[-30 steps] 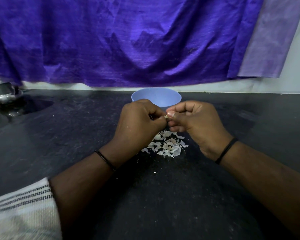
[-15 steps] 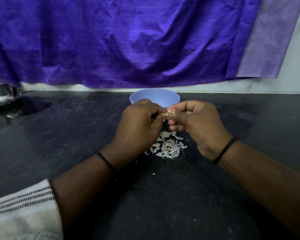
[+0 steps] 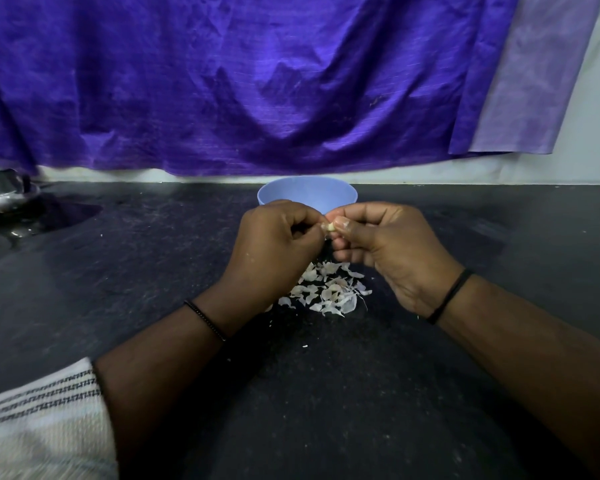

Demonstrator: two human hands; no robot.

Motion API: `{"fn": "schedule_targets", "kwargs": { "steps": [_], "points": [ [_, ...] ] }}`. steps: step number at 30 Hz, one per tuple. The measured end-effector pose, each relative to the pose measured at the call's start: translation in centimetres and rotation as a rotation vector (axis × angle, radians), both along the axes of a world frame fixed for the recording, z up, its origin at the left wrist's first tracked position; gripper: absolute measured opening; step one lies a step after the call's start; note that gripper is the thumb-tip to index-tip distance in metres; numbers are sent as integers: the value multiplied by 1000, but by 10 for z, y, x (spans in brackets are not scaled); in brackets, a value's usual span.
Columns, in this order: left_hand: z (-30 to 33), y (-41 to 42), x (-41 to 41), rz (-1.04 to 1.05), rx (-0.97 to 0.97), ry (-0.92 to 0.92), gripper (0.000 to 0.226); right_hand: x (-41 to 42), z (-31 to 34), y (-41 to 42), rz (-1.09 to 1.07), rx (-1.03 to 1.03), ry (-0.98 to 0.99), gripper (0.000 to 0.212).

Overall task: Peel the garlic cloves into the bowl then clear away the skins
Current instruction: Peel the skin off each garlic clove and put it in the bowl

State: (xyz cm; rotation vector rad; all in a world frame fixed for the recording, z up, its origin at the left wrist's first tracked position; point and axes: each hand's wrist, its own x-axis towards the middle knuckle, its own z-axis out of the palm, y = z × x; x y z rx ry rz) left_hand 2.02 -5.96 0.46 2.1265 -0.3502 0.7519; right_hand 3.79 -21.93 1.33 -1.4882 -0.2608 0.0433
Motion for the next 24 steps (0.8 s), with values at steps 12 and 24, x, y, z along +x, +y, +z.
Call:
{"fn": "schedule_targets", "kwargs": {
  "steps": [12, 24],
  "points": [
    [0, 2, 1, 28, 36, 4, 8, 6, -1, -5, 105, -39, 25, 20],
    [-1, 3, 2, 2, 4, 53, 10, 6, -1, -7, 78, -200, -139, 11]
  ]
}}
